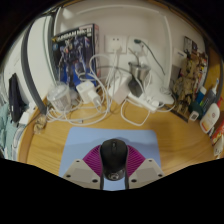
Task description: Arrange mouse
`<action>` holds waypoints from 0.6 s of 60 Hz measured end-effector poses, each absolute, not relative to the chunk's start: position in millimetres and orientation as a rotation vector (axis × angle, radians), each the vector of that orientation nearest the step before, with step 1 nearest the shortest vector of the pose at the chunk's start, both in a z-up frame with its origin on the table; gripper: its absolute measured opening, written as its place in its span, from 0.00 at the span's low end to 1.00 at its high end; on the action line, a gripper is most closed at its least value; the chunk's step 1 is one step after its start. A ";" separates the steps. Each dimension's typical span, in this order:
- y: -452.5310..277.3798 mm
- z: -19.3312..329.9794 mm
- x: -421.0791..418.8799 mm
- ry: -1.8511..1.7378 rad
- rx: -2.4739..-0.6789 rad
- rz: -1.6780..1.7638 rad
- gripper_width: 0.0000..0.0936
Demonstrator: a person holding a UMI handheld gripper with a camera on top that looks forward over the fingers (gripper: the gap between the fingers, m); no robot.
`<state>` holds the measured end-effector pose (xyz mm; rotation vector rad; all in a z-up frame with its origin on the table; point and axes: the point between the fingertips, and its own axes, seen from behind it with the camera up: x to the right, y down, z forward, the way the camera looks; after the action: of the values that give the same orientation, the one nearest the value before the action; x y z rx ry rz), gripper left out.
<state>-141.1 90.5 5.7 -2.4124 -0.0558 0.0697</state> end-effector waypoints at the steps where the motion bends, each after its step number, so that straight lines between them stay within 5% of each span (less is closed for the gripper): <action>1: 89.1 -1.0 -141.5 -0.059 -2.423 0.069 0.30; 3: 83.4 -10.4 -141.9 -0.069 -2.447 0.064 0.37; 4: 87.4 -7.6 -142.5 -0.063 -2.422 0.065 0.32; 8: 86.0 -8.2 -141.8 -0.076 -2.420 0.050 0.44; 16: 87.2 -9.8 -143.7 -0.067 -2.443 0.076 0.49; 20: 85.9 -4.9 -138.5 -0.041 -2.452 0.055 0.72; 21: 86.3 -1.8 -136.2 -0.038 -2.448 0.045 0.69; 26: 84.7 23.5 -130.8 -0.026 -2.427 0.005 0.83; 36: 76.3 109.8 -138.0 0.025 -2.360 0.032 0.84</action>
<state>-138.0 76.3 109.8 -2.3603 0.0253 0.0322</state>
